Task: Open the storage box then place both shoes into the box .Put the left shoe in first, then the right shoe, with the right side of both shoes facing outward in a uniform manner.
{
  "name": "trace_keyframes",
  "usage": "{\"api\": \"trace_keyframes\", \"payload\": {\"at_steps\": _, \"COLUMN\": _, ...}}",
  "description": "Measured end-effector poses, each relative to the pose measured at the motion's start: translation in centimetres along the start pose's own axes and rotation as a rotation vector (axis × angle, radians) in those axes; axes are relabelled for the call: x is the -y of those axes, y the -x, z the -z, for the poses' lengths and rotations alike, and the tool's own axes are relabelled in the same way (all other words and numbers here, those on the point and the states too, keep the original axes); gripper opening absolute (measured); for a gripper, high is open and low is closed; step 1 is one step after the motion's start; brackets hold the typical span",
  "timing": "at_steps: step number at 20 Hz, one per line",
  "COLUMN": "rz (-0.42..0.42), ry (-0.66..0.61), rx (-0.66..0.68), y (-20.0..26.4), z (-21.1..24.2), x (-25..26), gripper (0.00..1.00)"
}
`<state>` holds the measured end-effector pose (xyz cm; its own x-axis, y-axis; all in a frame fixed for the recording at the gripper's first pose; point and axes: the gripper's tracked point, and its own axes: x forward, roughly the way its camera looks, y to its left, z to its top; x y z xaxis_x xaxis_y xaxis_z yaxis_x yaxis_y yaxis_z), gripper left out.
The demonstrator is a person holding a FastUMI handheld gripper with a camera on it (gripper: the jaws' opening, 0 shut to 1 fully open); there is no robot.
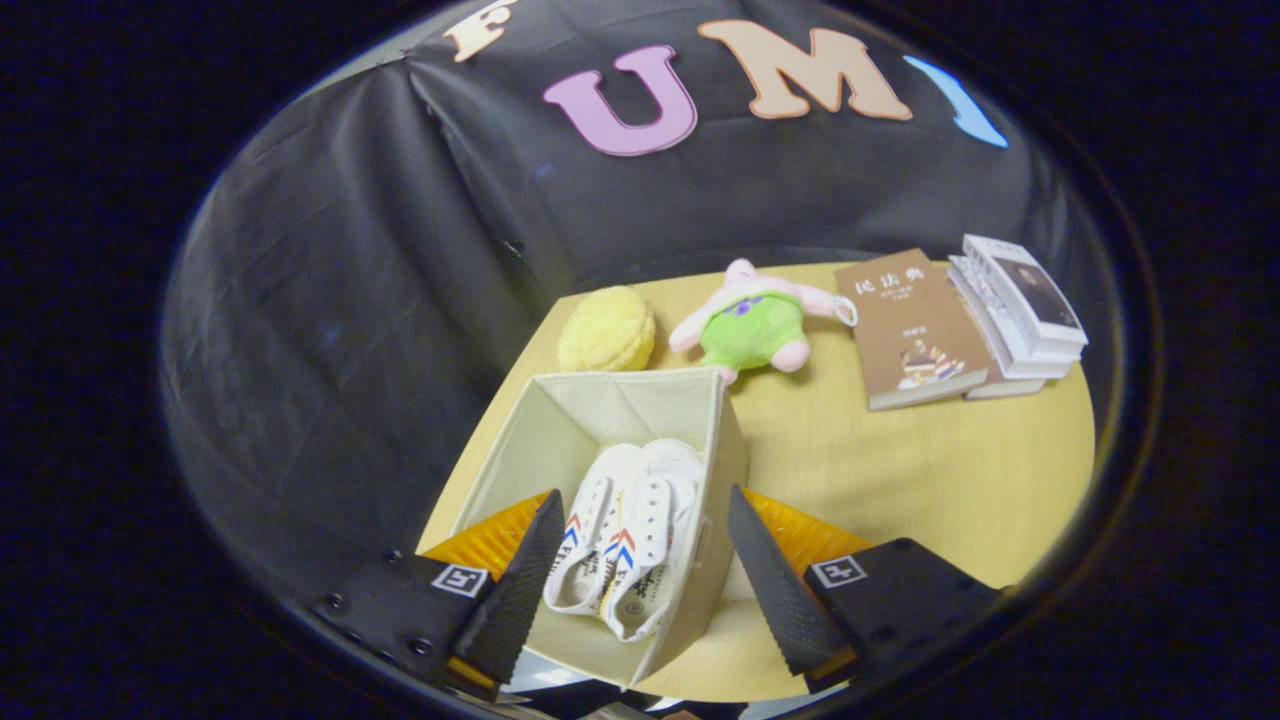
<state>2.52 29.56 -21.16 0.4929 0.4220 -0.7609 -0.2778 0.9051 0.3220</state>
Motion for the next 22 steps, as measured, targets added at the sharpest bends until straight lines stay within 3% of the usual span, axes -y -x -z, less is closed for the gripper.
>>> {"api": "trace_keyframes", "payload": {"at_steps": 4, "rz": -0.065, "ry": 0.036, "rx": 0.169, "y": 4.7, "z": -4.0, "x": 0.2, "gripper": 1.00}}
{"api": "trace_keyframes", "payload": {"at_steps": 9, "rz": -0.032, "ry": 0.108, "rx": 0.417, "y": 12.5, "z": -9.7, "x": 3.2, "gripper": 1.00}}
{"api": "trace_keyframes", "payload": {"at_steps": 15, "rz": 0.108, "ry": 0.183, "rx": 0.586, "y": 20.3, "z": -12.0, "x": 9.0, "gripper": 1.00}}
{"api": "trace_keyframes", "payload": {"at_steps": 22, "rz": 0.181, "ry": 0.187, "rx": 0.819, "y": 28.5, "z": -13.1, "x": 13.2, "gripper": 1.00}}
